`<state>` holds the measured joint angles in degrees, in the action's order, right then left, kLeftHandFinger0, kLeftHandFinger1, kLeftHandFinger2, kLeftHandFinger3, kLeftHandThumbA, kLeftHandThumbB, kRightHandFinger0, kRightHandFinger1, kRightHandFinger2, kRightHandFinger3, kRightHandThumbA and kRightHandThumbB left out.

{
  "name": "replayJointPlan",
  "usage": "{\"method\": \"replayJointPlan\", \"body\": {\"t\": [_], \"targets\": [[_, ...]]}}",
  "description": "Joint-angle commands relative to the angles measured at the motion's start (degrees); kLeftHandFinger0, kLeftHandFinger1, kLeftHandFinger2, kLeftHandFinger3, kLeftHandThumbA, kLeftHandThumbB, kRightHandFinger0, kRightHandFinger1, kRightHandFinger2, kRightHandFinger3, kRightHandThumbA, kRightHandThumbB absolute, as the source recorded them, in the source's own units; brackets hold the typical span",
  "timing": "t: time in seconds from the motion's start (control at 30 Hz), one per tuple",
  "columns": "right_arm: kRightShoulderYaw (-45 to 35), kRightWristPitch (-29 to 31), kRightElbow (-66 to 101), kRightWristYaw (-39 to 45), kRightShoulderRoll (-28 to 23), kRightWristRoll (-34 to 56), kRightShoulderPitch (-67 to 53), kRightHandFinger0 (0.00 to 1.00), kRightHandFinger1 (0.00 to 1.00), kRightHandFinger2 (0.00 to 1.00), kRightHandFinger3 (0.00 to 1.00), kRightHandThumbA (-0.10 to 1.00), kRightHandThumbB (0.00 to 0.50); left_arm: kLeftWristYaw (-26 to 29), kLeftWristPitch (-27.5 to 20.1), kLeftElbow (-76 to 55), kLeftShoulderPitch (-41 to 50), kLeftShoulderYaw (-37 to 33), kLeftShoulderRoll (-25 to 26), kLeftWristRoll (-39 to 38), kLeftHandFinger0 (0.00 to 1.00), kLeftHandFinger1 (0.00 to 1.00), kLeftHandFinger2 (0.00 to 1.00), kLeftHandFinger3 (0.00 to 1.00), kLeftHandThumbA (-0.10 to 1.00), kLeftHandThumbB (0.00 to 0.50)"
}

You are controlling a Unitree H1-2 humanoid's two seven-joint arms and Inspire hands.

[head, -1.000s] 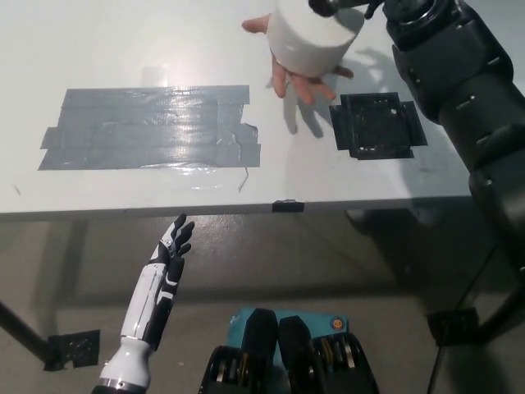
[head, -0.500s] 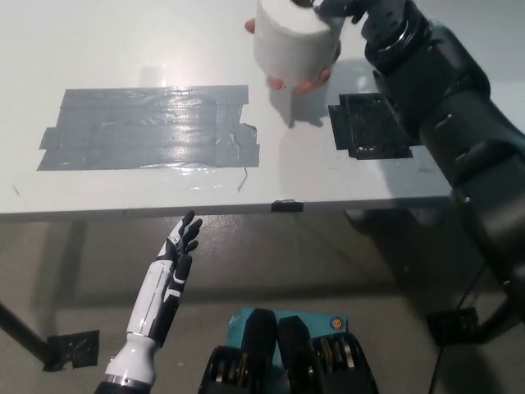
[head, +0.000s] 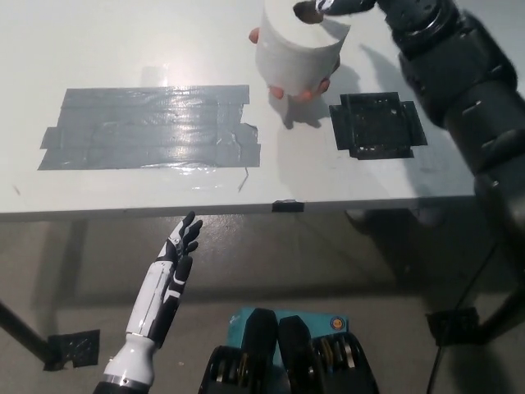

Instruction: A toilet paper roll is kept on the black spot on the desk infront of the robot and the robot inserts its right thumb into the hole in the centre to grab the roll. Then it passes the roll to a person.

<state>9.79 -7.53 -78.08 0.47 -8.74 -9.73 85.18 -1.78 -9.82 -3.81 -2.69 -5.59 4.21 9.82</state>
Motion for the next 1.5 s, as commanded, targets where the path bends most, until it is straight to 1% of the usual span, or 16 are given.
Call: {"method": "replayJointPlan", "body": {"t": [0.0, 0.17, 0.3, 0.43, 0.53, 0.6, 0.67, 0.77, 0.87, 0.97, 1.03, 1.2, 1.23, 1.3, 1.37, 1.47], "targets": [[-4.29, 2.96, 3.81, -0.21, -2.37, 3.96, 6.91, 1.00, 1.00, 1.00, 1.00, 1.00, 0.500, -0.11, -0.98, -0.98, -0.32, -0.10, -0.09, -0.25, 1.00, 1.00, 1.00, 1.00, 1.00, 0.210], [-6.58, 4.15, 8.21, -3.16, -4.35, 3.24, 7.82, 1.00, 1.00, 1.00, 1.00, 1.00, 0.500, -0.24, -0.79, -0.93, -0.16, -0.30, 0.01, -0.03, 1.00, 1.00, 1.00, 1.00, 1.00, 0.225], [-8.75, 5.70, 14.04, -3.88, -5.96, 3.78, 6.94, 1.00, 1.00, 1.00, 1.00, 1.00, 0.500, -0.05, -0.82, -0.93, -0.11, -0.30, -0.01, 0.23, 1.00, 1.00, 1.00, 1.00, 1.00, 0.201], [-11.45, 1.98, 35.57, 0.45, -8.62, 5.63, 0.28, 1.00, 1.00, 1.00, 1.00, 1.00, 0.500, 0.11, -0.68, -0.67, -0.86, -0.09, -0.04, 0.17, 1.00, 1.00, 1.00, 1.00, 1.00, 0.208], [-11.15, -4.82, 59.13, 3.32, -10.03, 5.10, -9.13, 1.00, 1.00, 1.00, 1.00, 1.00, 0.500, -0.09, -0.78, -0.52, -1.23, 0.14, 0.32, -0.19, 1.00, 1.00, 1.00, 1.00, 1.00, 0.203], [-12.34, -10.02, 78.41, 4.95, -9.61, 8.36, -17.91, 1.00, 1.00, 1.00, 1.00, 1.00, 0.491, -0.04, -0.47, -0.49, -1.41, 0.36, 0.31, -0.44, 1.00, 1.00, 1.00, 1.00, 1.00, 0.191], [-12.48, -11.30, 92.10, 5.97, -9.81, 10.83, -25.39, 1.00, 1.00, 1.00, 1.00, 1.00, 0.469, 0.12, -0.56, -0.10, -1.57, 0.61, 0.38, -0.54, 1.00, 1.00, 1.00, 1.00, 1.00, 0.192], [-13.15, -13.47, 105.52, 5.63, -9.14, 15.11, -34.24, 1.00, 1.00, 1.00, 1.00, 1.00, 0.472, 0.39, -0.97, 0.56, -2.16, 0.94, 0.46, -0.67, 1.00, 1.00, 1.00, 1.00, 1.00, 0.183], [-11.24, -10.53, 116.11, 6.06, -10.64, 13.75, -44.89, 1.00, 1.00, 1.00, 1.00, 1.00, 0.466, 0.57, -0.62, 1.33, -3.06, 1.23, 0.51, -0.66, 1.00, 1.00, 1.00, 1.00, 1.00, 0.206], [-9.33, -4.33, 121.36, 6.27, -11.23, 10.55, -55.78, 1.00, 1.00, 1.00, 1.00, 1.00, 0.409, 0.73, -1.21, 2.40, -3.35, 1.27, 0.31, -0.93, 1.00, 1.00, 1.00, 1.00, 1.00, 0.201], [-7.72, -2.87, 123.52, 6.21, -10.58, 9.71, -62.19, 1.00, 1.00, 1.00, 1.00, 1.00, 0.404, 0.74, -1.87, 3.09, -3.29, 1.22, 0.27, -1.10, 1.00, 1.00, 1.00, 1.00, 1.00, 0.199], [-5.51, 3.65, 120.01, 5.32, -7.99, 9.42, -71.16, 1.00, 1.00, 1.00, 1.00, 1.00, 0.399, 0.93, -1.82, 3.38, -2.99, 1.39, 0.16, -1.22, 1.00, 1.00, 1.00, 1.00, 1.00, 0.207], [-4.92, 5.53, 117.84, 4.78, -7.04, 8.35, -73.38, 1.00, 1.00, 1.00, 1.00, 1.00, 0.374, 0.85, -1.87, 3.39, -2.78, 1.34, 0.21, -1.24, 1.00, 1.00, 1.00, 1.00, 1.00, 0.196], [-4.26, 7.73, 115.02, 3.92, -5.85, 6.15, -76.08, 1.00, 1.00, 1.00, 1.00, 1.00, 0.362, 0.86, -2.06, 3.48, -2.52, 1.27, 0.15, -1.24, 1.00, 1.00, 1.00, 1.00, 1.00, 0.191], [-3.74, 8.97, 112.75, 3.70, -5.21, 5.80, -77.64, 1.00, 1.00, 1.00, 1.00, 1.00, 0.352, 0.95, -2.36, 3.68, -2.20, 1.19, 0.15, -1.06, 1.00, 1.00, 1.00, 1.00, 1.00, 0.210], [-2.64, 12.55, 106.72, 2.90, -4.18, 3.99, -80.27, 1.00, 1.00, 1.00, 1.00, 1.00, 0.331, 0.71, -2.53, 3.56, -1.19, 0.88, 0.30, -0.86, 1.00, 1.00, 1.00, 1.00, 1.00, 0.212]]}}
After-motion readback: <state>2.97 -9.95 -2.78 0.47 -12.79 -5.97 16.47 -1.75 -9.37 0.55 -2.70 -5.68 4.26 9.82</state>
